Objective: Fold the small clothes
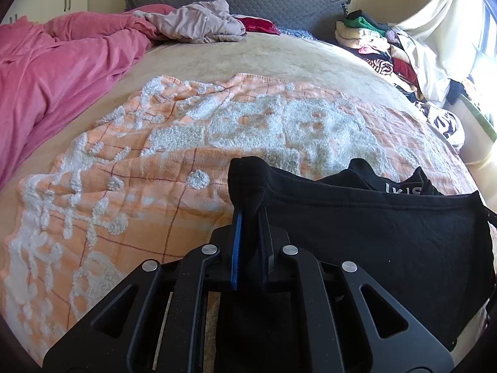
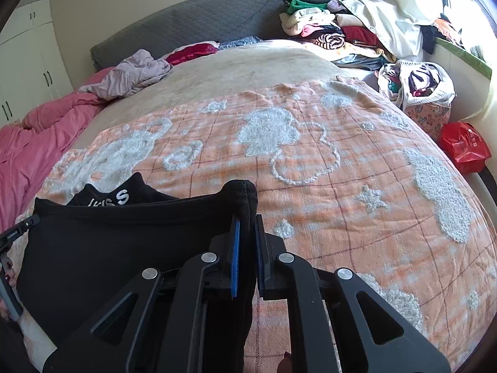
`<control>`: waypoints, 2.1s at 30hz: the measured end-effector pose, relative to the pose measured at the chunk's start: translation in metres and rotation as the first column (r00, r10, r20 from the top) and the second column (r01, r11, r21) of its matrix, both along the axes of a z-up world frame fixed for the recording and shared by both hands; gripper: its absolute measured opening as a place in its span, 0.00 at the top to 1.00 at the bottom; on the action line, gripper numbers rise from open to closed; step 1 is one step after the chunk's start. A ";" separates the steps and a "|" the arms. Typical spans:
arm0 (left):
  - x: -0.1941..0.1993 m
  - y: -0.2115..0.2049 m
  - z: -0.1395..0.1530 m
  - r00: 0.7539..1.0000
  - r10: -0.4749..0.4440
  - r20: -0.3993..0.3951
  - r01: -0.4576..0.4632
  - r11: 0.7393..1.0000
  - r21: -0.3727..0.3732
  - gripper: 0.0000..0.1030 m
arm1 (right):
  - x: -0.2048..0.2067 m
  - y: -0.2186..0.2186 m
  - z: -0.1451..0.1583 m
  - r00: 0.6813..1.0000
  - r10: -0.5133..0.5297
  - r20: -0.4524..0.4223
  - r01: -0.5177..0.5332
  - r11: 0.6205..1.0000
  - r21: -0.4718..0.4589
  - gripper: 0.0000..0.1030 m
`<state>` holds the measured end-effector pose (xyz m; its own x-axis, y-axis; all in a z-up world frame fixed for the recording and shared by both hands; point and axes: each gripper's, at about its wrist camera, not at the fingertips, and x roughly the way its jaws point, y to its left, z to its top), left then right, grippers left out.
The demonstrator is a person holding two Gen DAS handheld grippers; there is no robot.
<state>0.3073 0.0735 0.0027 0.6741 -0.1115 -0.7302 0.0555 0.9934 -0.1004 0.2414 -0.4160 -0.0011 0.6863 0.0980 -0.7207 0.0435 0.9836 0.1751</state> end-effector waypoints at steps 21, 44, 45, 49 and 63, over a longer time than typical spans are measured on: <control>-0.067 -0.016 0.019 0.995 -0.086 -0.041 0.088 0.995 0.044 0.50 | -0.068 0.054 0.028 0.986 0.161 -0.034 -0.163 0.984 -0.077 0.56; -0.107 0.025 -0.001 0.980 -0.133 -0.150 0.130 0.991 -0.031 0.33 | -0.150 0.112 0.014 0.986 0.137 -0.095 -0.145 0.985 -0.092 0.36; -0.107 0.028 0.001 0.980 -0.131 -0.149 0.127 0.991 -0.036 0.32 | -0.152 0.120 0.016 0.984 0.155 -0.087 -0.163 0.982 -0.092 0.28; -0.107 0.035 0.005 0.983 -0.116 -0.141 0.112 0.993 -0.032 0.31 | -0.154 0.156 0.025 0.972 0.228 -0.057 -0.234 0.965 -0.121 0.21; -0.096 0.067 0.007 0.989 -0.030 -0.143 0.023 0.998 -0.052 0.16 | -0.143 0.289 0.021 0.882 0.470 -0.041 -0.462 0.843 -0.276 0.12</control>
<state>0.2109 0.1409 0.0102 0.5586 -0.1667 -0.8125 0.0629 0.9853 -0.1589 0.0987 -0.1270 0.0197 0.6286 0.2165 -0.7470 -0.4327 0.8954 -0.1046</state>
